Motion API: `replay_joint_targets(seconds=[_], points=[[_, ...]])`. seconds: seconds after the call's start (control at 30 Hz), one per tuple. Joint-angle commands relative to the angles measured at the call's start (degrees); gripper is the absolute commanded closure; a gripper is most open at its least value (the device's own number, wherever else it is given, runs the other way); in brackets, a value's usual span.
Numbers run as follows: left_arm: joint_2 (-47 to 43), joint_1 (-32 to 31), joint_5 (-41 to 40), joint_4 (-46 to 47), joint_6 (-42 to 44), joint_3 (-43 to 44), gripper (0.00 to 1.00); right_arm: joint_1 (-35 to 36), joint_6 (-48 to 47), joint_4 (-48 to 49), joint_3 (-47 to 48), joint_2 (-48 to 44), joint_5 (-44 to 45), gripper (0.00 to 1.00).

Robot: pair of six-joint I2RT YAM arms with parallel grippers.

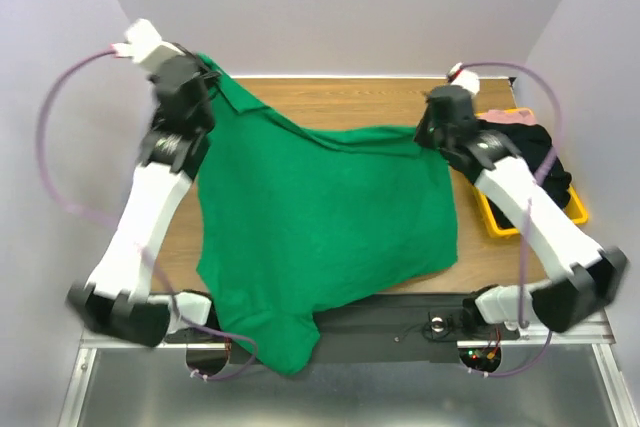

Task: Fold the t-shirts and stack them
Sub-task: Flatten the tshirt out

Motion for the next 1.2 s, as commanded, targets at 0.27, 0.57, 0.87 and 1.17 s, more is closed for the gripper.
replay_joint_targets(seconds=[0.27,0.57,0.87,1.17], points=[[34.5,10.2,16.4,9.8,-4.1,-9.2,1.00,-9.9,4.1,13.9,-6.4,30.7,-6.5,0.82],[37.9,10.4,18.3,12.5,-3.6,-10.4,1.00,-10.4,1.9,13.9,-2.3,32.4,-9.1,0.25],[37.0,10.6,20.9,12.6,-4.4,-11.7,1.00,-10.4,2.1,13.9,-12.7,29.0,-12.0,0.28],[37.0,10.6,20.7,11.8,-4.4,-12.9,1.00,-11.1,3.7,13.9,-9.1,36.7,-12.3,0.40]])
